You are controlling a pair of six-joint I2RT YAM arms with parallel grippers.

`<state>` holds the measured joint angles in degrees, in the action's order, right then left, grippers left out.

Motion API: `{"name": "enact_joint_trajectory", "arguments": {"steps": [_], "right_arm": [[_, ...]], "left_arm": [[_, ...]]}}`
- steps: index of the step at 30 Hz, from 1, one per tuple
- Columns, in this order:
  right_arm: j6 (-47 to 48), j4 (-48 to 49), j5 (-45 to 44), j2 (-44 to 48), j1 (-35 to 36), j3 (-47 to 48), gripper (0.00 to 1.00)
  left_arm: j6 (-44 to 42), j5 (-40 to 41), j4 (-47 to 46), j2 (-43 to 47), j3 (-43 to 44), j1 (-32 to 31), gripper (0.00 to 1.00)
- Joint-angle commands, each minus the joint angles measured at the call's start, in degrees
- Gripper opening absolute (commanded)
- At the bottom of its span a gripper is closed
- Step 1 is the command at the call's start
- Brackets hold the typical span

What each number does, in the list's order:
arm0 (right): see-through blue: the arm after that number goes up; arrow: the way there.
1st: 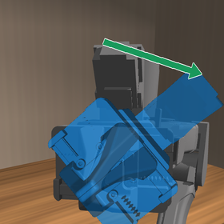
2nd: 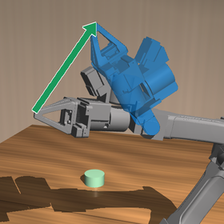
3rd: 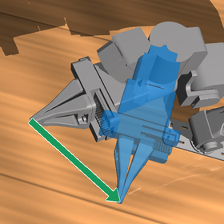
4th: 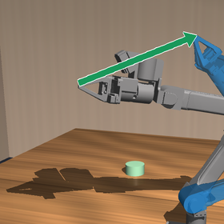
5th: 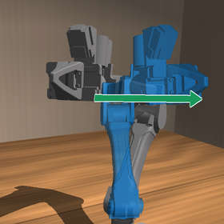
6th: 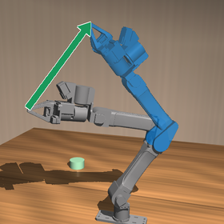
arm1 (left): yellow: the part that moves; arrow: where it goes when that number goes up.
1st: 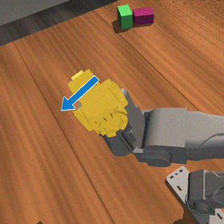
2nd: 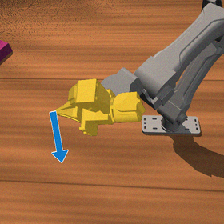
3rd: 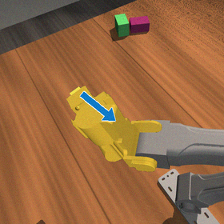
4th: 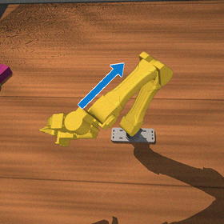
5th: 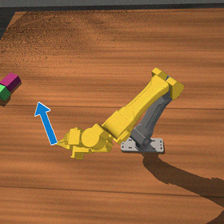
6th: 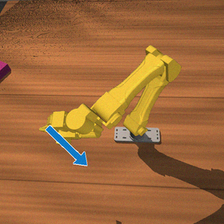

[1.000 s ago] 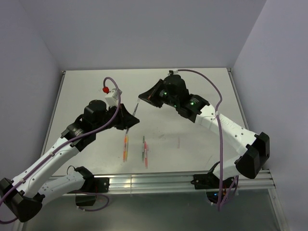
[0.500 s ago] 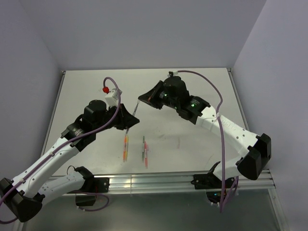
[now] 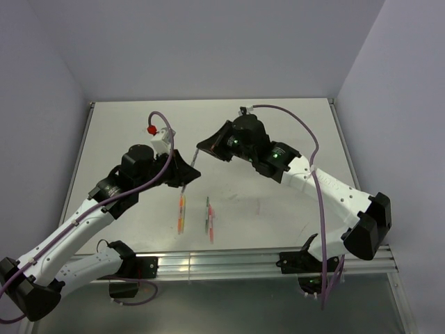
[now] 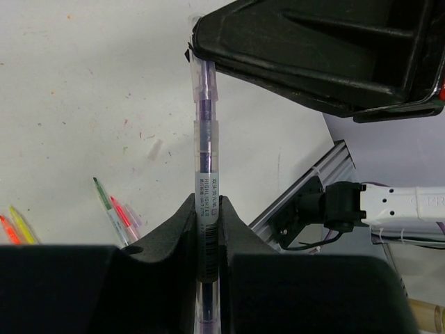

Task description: Insert the pens into the pen caps

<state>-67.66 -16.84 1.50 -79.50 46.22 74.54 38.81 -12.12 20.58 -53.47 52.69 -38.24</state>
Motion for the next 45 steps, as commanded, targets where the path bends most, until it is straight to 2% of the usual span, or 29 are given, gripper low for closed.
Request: {"name": "enact_joint_trajectory", "arguments": {"steps": [1,14,23,25,33,45], "right_arm": [[1.04,2.25,-1.41,1.81,1.42,-1.06,0.00],[4.29,8.13,-5.19,4.44,5.55,-4.49,0.00],[7.19,10.34,-4.22,8.57,5.99,-5.90,0.00],[7.71,10.77,-4.22,9.19,6.17,-6.34,0.00],[10.18,11.48,-4.49,11.48,7.57,-7.48,0.00],[11.93,11.39,-4.05,11.39,9.94,-7.57,0.00]], "left_arm": [[1.18,0.87,-4.31,0.56,0.84,-0.17,0.00],[1.98,0.96,-7.13,0.74,0.58,-0.08,0.00],[-4.70,8.33,-16.61,3.20,-2.49,-0.08,0.00],[-5.75,8.60,-21.68,3.81,-3.81,-0.17,0.00],[-9.89,10.45,-28.04,2.41,-5.14,-0.08,0.00],[-12.79,11.33,-28.40,-0.40,-1.53,-0.08,0.00]]}}
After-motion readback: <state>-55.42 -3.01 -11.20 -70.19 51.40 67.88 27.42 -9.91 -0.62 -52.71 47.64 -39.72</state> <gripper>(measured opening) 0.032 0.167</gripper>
